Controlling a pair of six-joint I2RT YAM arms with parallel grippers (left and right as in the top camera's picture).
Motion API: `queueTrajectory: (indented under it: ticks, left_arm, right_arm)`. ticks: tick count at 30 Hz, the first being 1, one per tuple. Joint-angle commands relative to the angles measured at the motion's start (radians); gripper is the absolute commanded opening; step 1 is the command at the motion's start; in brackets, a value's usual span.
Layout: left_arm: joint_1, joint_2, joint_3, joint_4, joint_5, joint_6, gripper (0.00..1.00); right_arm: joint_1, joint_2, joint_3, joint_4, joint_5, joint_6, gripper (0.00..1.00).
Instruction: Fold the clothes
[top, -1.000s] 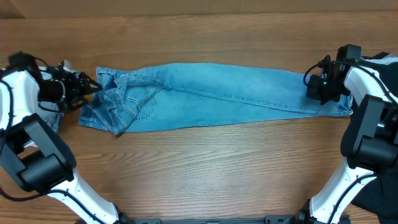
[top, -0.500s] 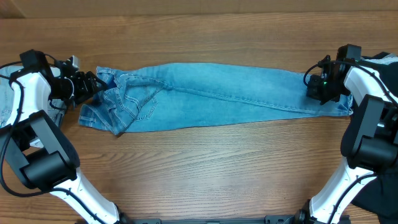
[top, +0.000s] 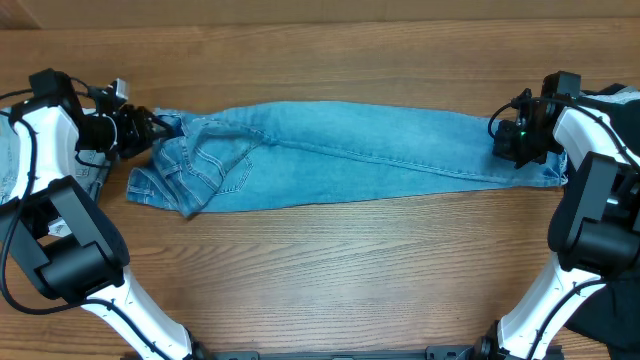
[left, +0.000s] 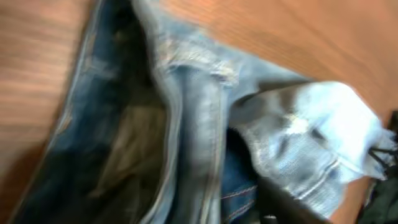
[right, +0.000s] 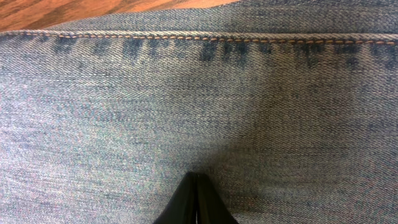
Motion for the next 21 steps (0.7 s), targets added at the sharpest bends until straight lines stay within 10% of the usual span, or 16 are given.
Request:
queueTrajectory:
  ticks: [1, 15, 18, 21]
  left_arm:
    - [0.000, 0.007, -0.026, 0.010, -0.129, 0.022, 0.68]
    - [0.021, 0.007, -0.122, 0.003, 0.239, 0.149, 0.21]
    - [0.119, 0.007, -0.097, -0.016, 0.260, 0.175, 0.28]
    - [0.170, 0.007, -0.097, -0.074, 0.319, 0.310, 0.66]
  right_arm:
    - [-0.014, 0.136, -0.082, -0.010, 0.109, 0.004, 0.04]
    - [-0.014, 0.136, -0.082, -0.012, 0.109, 0.005, 0.04]
    - [-0.014, 0.136, -0.082, -0.017, 0.109, 0.005, 0.04]
    - [-0.014, 0.136, -0.082, -0.018, 0.109, 0.005, 0.04]
